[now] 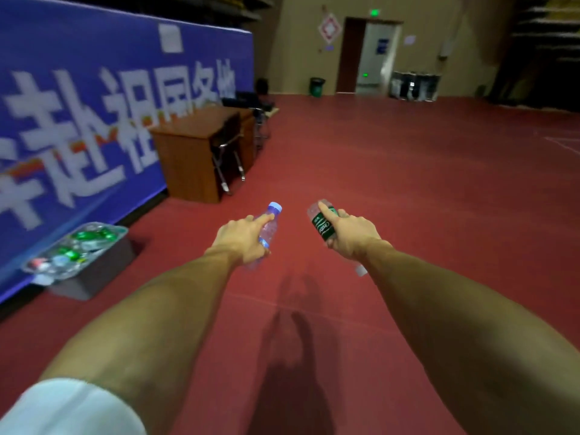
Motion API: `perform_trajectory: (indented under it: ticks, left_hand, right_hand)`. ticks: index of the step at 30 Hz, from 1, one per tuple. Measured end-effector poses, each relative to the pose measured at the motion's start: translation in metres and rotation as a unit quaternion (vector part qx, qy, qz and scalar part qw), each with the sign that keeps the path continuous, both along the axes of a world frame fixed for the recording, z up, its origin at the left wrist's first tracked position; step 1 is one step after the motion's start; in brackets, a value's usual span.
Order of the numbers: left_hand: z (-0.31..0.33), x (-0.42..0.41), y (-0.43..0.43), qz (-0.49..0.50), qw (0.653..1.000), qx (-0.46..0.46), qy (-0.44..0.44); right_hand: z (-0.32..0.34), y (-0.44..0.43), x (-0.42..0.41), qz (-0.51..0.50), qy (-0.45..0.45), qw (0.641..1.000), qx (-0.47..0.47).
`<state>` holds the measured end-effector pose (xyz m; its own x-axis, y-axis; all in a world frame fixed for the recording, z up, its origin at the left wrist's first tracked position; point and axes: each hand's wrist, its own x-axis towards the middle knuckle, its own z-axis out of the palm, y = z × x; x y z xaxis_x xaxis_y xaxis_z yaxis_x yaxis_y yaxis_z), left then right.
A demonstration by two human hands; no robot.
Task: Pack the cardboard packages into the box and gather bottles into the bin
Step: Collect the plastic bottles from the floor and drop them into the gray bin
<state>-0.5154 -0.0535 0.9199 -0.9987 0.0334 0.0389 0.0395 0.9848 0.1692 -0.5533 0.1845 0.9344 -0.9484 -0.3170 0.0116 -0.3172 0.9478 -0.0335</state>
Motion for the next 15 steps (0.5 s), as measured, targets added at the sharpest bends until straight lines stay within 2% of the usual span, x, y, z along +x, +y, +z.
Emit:
perform_trajectory:
  ticks: [7,10,15]
  left_hand:
    - [-0.009,0.037,-0.212,0.132,0.991,-0.007,0.004]
    - [-0.012,0.052,-0.281,0.196,0.980,-0.009,0.032]
    - [-0.034,0.064,-0.378,0.255,0.967,0.010,0.020]
  right_hand:
    - [-0.003,-0.224,-0.021,0.132,0.003,0.991,0.011]
    - [-0.007,-0.305,-0.027,0.193,0.000,0.981,0.006]
    - [-0.026,-0.428,-0.044,0.271,-0.015,0.962,0.016]
